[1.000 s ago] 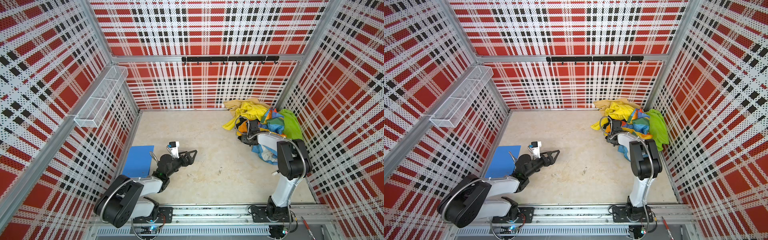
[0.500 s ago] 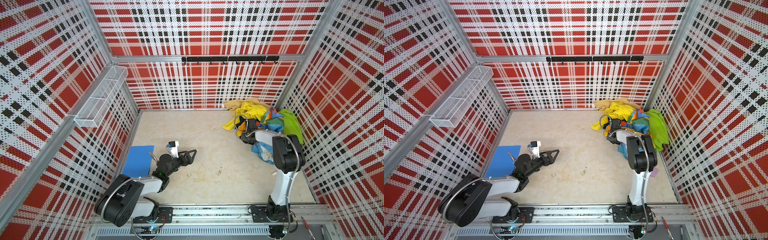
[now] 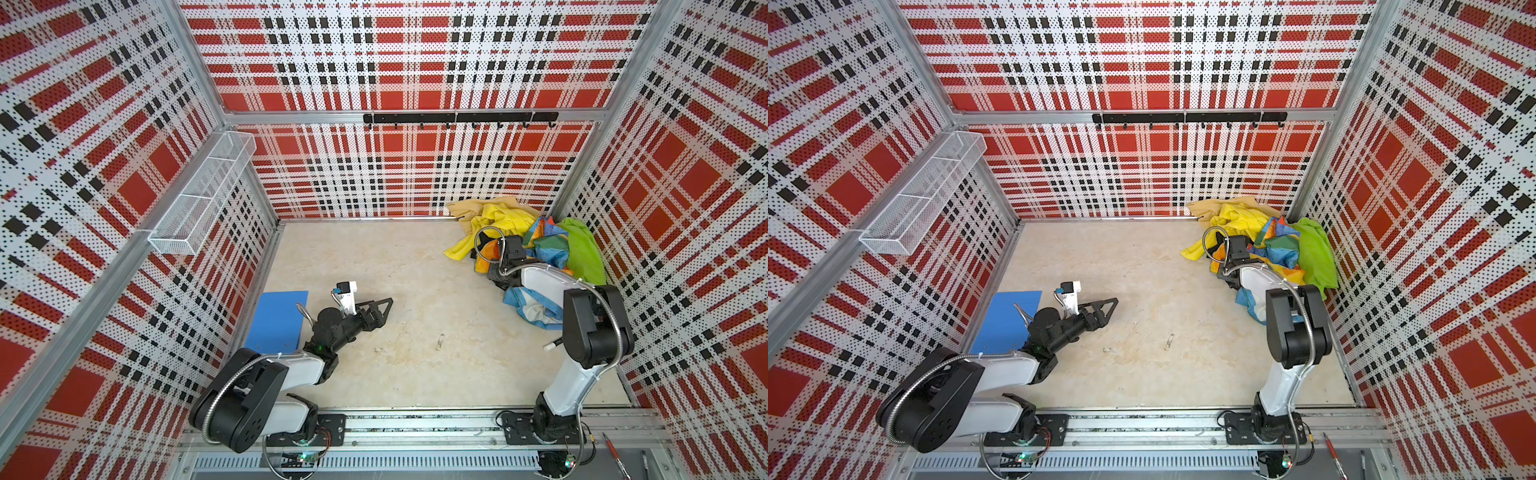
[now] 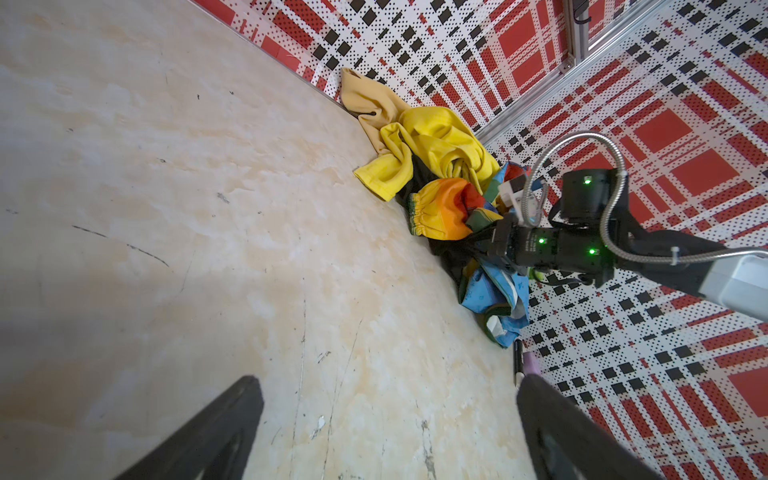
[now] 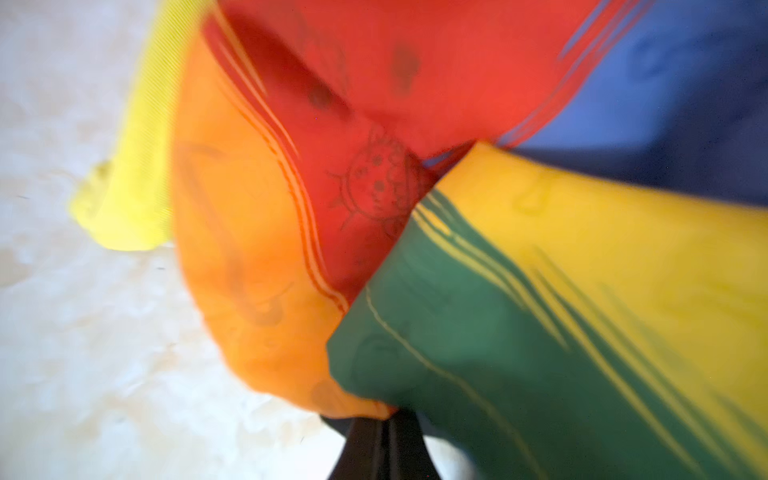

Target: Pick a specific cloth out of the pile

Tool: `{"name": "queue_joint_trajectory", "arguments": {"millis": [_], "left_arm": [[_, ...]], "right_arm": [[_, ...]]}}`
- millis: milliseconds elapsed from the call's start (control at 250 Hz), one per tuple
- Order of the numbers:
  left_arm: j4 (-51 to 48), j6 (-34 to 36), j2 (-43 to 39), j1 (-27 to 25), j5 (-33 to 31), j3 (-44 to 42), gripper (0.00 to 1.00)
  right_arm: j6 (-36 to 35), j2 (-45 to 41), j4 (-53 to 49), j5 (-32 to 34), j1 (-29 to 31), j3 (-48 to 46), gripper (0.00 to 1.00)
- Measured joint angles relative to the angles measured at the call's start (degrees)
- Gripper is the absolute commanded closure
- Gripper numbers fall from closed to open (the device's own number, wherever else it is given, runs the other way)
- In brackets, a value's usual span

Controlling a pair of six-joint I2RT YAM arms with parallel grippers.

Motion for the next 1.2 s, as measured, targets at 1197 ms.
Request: {"name": "queue_joint_trajectory", "arguments": {"millis": [1197], "left_arm": [[-0.31, 0.5, -1.95, -1.66, 0.17, 0.76, 0.01]], "right_arm": [[-1.84, -13.81, -9.68, -16.02, -3.26, 15.8, 0.99]]}}
